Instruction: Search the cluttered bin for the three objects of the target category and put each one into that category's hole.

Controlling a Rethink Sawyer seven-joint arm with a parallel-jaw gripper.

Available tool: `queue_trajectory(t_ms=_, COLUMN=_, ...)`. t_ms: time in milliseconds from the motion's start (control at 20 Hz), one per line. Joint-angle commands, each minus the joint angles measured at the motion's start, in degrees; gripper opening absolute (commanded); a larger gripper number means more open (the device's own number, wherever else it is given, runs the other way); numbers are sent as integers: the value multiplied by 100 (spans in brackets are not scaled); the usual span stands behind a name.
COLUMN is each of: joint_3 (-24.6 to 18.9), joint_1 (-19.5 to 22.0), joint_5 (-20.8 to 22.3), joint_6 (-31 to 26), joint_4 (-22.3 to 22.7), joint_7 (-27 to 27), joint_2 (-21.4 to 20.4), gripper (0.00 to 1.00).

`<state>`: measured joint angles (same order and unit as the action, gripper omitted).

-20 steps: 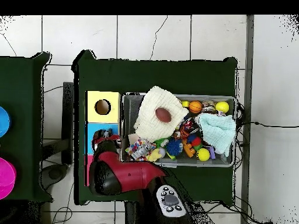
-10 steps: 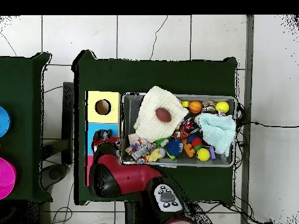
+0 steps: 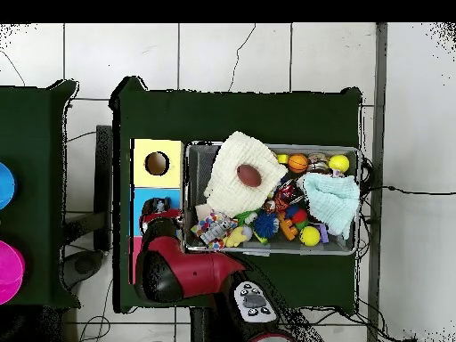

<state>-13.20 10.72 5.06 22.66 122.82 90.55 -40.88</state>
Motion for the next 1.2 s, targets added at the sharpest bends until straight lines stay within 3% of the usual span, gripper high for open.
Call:
queue_trajectory(t_ms=50, joint_3=-60, joint_1=47, joint_5=-364, joint_6=84, joint_4=38, joint_7=1642, joint_2=352, gripper=0)
queue_trajectory(t_ms=1000, joint_3=5, joint_1=-51, joint_5=-575, joint_6=-14, joint_4=76, joint_7=1660, joint_2=204, gripper=0)
queue_trajectory(t_ms=1200, joint_3=-118, joint_1=94, joint_5=-505, joint_6=-131, joint_4=100, joint_7=1665, joint_2=168, gripper=0)
